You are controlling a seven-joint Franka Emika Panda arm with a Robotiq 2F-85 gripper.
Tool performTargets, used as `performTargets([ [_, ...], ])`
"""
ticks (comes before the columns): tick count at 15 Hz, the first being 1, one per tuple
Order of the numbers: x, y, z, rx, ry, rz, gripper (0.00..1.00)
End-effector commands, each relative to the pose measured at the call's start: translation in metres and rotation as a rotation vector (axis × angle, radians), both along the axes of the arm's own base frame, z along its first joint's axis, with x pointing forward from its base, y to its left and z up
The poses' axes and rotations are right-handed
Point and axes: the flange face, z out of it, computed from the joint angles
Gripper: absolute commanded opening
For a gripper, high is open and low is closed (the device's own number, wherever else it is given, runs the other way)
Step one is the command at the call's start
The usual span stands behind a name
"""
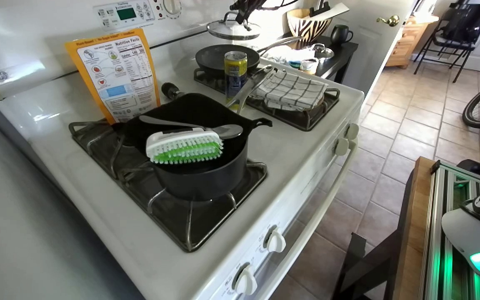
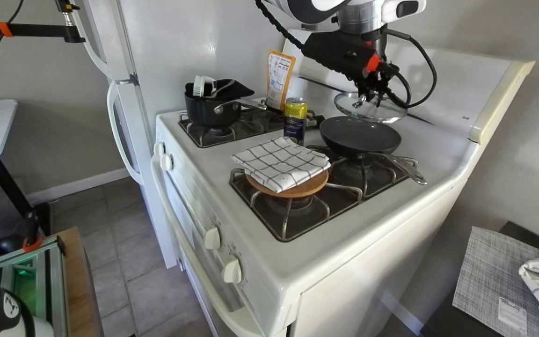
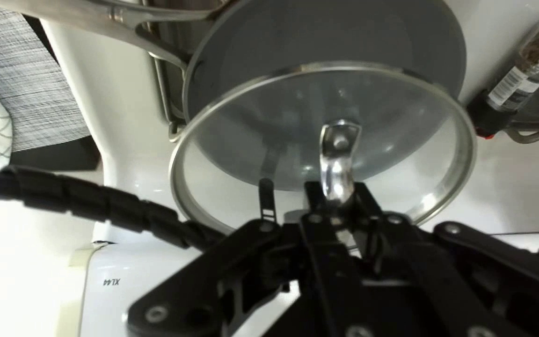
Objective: Remove the lid from the pan
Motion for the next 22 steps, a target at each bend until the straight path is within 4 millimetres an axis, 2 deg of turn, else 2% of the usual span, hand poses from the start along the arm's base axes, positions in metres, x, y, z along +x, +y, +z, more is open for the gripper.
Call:
performTargets([
  [1, -0.043, -0.008, 0.025, 0.0, -0.012, -0.012, 0.05],
  [7, -0.123, -0.01, 0.046, -0.092, 0.003, -0.068, 0.05],
  [10, -0.166, 0.007, 0.048, -0.13, 0.017, -0.103, 0.05],
  [14, -0.208, 0.032, 0.04, -0.121, 0.019, -0.178, 0.05],
  [18, -0.235, 0.049, 0.02, -0.065, 0.008, -0.262, 0.05],
  [22, -0.243, 0.067, -0.006, -0.041, 0.012, -0.3, 0.05],
])
